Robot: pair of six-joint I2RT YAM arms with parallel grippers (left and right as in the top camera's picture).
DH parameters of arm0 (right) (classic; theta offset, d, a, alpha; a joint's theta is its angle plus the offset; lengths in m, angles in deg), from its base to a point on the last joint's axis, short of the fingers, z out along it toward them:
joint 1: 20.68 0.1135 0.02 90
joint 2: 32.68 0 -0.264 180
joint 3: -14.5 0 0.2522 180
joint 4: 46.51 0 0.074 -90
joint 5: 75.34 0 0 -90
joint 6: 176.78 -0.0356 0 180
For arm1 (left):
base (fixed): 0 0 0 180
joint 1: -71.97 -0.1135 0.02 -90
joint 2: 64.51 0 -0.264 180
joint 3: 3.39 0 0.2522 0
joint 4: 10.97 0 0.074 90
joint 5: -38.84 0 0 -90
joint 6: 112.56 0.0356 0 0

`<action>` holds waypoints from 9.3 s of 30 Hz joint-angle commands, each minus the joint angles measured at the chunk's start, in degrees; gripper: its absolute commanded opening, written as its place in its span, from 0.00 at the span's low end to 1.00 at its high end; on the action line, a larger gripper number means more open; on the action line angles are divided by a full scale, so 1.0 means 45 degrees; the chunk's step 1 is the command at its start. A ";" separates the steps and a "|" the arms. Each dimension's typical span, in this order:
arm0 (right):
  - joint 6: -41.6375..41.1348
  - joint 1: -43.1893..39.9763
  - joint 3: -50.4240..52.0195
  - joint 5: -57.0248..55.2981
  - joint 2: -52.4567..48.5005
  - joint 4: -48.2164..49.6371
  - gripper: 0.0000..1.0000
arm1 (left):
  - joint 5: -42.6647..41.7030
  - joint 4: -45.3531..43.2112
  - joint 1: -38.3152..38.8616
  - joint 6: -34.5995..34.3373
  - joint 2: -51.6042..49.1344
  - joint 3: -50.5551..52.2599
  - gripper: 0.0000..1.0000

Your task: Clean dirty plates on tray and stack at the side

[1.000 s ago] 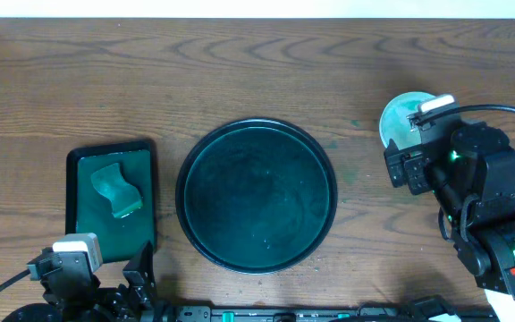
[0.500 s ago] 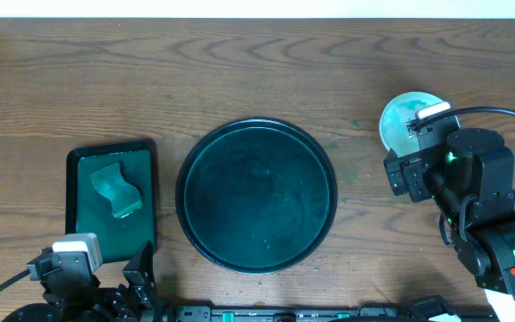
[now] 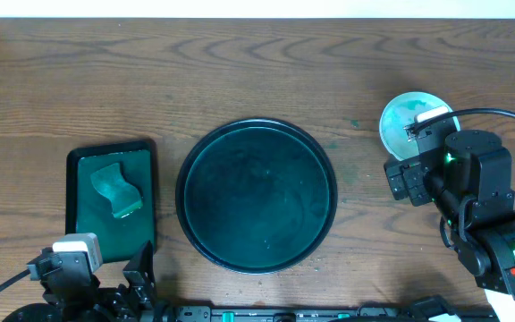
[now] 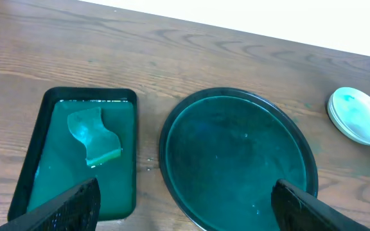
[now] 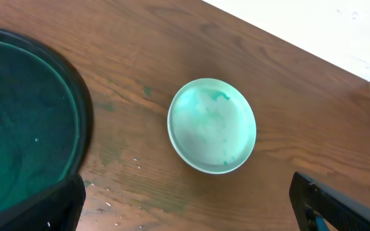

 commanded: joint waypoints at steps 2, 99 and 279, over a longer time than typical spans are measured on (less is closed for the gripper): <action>0.0126 0.0146 -0.0243 -0.0160 -0.0005 -0.0039 0.99 | -0.0121 -0.0005 0.0063 0.0262 -0.0058 -0.0121 0.85; 0.0126 0.0146 -0.0243 -0.0160 -0.0005 -0.0039 0.99 | 0.0321 -1.5533 -0.0821 -0.1423 0.5221 1.5926 0.86; -0.2215 -0.3235 1.4596 0.2545 1.1924 1.0953 0.99 | 0.0359 -1.5533 -0.0821 -0.1423 0.5192 1.5926 0.86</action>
